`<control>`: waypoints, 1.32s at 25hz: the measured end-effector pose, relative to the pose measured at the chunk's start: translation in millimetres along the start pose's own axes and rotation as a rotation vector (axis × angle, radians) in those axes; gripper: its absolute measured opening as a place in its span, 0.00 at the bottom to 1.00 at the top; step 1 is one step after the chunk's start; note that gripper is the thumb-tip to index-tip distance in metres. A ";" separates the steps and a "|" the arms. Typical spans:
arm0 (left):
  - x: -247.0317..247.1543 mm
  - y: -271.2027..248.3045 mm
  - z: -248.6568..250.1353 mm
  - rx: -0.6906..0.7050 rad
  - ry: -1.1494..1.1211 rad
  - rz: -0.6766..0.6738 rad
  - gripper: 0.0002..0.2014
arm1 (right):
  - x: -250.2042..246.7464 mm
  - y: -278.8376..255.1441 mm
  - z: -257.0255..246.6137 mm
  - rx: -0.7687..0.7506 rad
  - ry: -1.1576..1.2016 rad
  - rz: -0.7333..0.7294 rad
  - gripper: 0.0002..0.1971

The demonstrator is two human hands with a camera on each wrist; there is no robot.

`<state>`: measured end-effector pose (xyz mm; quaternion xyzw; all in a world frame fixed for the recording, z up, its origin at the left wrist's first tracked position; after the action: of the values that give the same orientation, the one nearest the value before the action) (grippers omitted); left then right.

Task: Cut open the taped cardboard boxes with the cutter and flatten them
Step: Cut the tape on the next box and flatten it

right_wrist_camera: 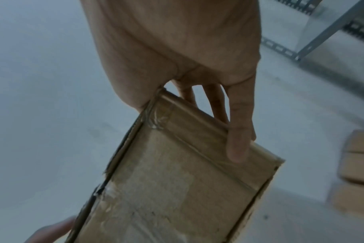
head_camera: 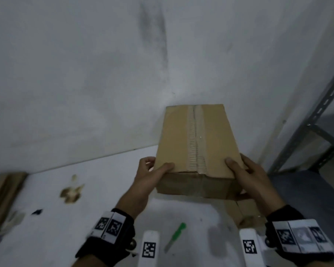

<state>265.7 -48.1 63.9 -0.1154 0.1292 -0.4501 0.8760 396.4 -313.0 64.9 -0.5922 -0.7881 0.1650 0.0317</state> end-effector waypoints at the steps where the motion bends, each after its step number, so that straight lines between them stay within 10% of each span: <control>1: -27.0 -5.5 -5.2 0.021 0.016 0.019 0.48 | 26.8 -10.0 3.9 -0.004 0.002 -0.049 0.31; 6: -146.2 -48.7 -67.2 0.049 0.172 0.100 0.58 | 153.0 -53.1 53.2 -0.006 -0.111 -0.307 0.51; 10: -201.5 -85.8 -128.7 -0.019 0.211 0.181 0.65 | 218.1 -82.8 103.9 0.099 -0.192 -0.509 0.43; 17: -209.5 -104.8 -179.4 -0.111 0.313 0.120 0.78 | 227.4 -89.3 123.7 0.174 -0.314 -0.521 0.26; 24: -203.7 -72.8 -159.4 -0.237 0.804 0.163 0.74 | 236.6 -58.2 127.9 0.324 -0.260 -0.488 0.38; 33: -211.2 -52.1 -171.0 -0.207 0.683 0.130 0.67 | 250.3 -48.6 138.2 0.403 -0.164 -0.555 0.37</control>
<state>51.2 80.5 -54.4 -0.0377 0.4664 -0.3904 0.7929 243.4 -119.4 -87.4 -0.3221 -0.8705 0.3494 0.1279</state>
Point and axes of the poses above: each hand's wrist, its own y-axis towards the middle knuckle, its own x-axis out of the palm, z = x × y, the point moved 8 cm from there along y, towards the middle knuckle, and after that the axes turned 4 degrees about y, right-handed, at the moved point
